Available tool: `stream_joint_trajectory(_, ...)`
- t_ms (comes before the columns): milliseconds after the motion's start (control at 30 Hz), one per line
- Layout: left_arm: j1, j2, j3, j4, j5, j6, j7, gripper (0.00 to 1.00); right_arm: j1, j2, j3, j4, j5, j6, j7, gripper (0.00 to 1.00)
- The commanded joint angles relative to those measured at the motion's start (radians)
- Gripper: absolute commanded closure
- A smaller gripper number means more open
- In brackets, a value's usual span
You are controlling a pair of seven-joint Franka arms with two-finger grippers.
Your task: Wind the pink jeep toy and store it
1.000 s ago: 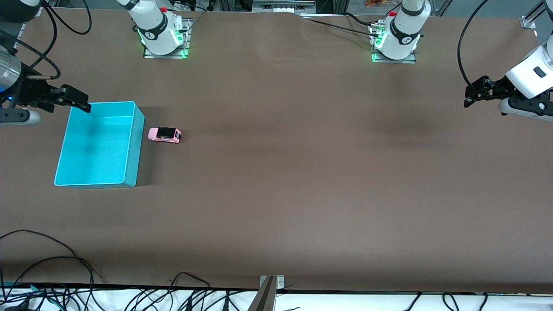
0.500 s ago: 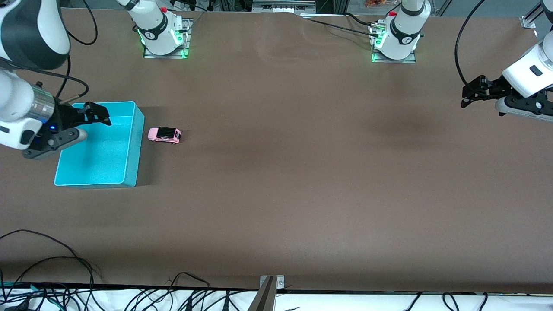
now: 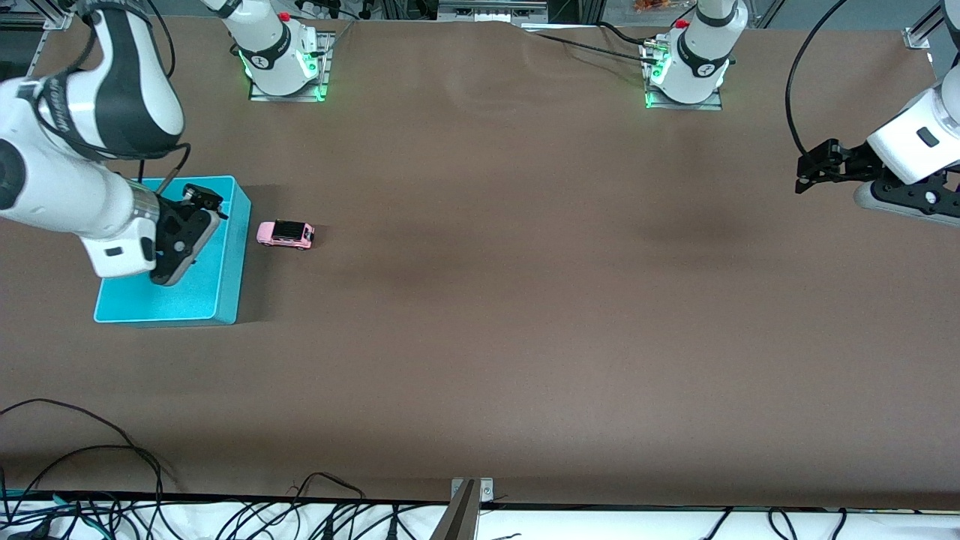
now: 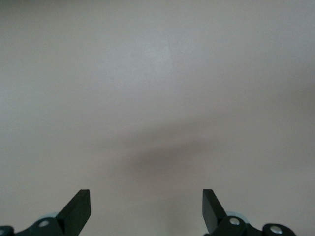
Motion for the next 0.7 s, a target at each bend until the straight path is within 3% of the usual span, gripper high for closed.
stream_joint_trajectory(0,-0.017,0.015,0.019,0.041,0.022,-0.030,-0.015,0.00,-0.002,-0.028,0.015,-0.122,0.021,0.096,-0.091,0.00)
stream_joint_trajectory(367,-0.017,0.015,0.017,0.042,0.021,-0.034,-0.015,0.00,-0.005,-0.036,0.015,-0.339,0.120,0.304,-0.317,0.00)
stream_joint_trajectory(667,-0.020,0.015,0.015,0.042,0.016,-0.034,-0.015,0.00,-0.005,-0.048,0.015,-0.481,0.125,0.461,-0.357,0.00)
